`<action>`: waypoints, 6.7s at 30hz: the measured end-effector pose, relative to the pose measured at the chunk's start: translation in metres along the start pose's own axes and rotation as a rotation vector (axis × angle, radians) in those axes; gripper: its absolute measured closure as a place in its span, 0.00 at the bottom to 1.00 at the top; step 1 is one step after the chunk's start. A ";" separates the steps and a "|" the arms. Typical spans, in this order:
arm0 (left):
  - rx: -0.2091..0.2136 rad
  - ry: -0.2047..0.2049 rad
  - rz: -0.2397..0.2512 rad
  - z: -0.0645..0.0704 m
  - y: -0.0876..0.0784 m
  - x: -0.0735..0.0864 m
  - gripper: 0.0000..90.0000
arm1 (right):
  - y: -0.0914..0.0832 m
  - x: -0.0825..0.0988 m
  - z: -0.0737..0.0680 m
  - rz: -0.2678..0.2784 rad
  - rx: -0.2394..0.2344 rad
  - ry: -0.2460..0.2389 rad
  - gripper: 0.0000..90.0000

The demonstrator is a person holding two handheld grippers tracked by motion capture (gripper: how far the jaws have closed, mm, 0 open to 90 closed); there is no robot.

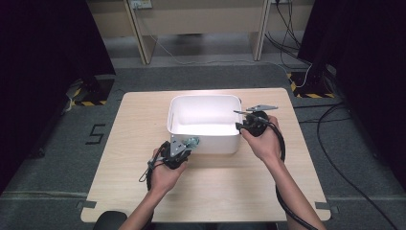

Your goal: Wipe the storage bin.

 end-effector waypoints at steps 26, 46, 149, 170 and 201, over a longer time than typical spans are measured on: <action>-0.005 -0.002 -0.022 0.001 0.008 0.012 0.88 | 0.000 0.000 0.000 0.003 0.000 -0.001 0.76; -0.005 -0.004 -0.066 0.002 0.021 0.026 0.88 | 0.000 0.000 0.000 0.006 0.002 0.002 0.75; 0.021 0.018 -0.057 0.018 0.021 0.003 0.88 | 0.001 0.000 0.000 0.008 0.003 0.012 0.75; 0.016 0.013 -0.008 0.018 0.006 -0.019 0.88 | 0.001 0.000 0.000 0.012 0.005 0.008 0.75; 0.015 0.018 0.007 0.028 0.007 -0.032 0.88 | 0.001 0.000 0.000 0.011 0.011 0.005 0.75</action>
Point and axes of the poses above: each handheld gripper's, and its own axes: y roughly forward along the jaws, x roughly out of its underside, z roughly to its right, the point moved 10 cm from there along y, roughly forward along the jaws, and after that the axes turned 3 degrees about x, right-handed, at the moved point
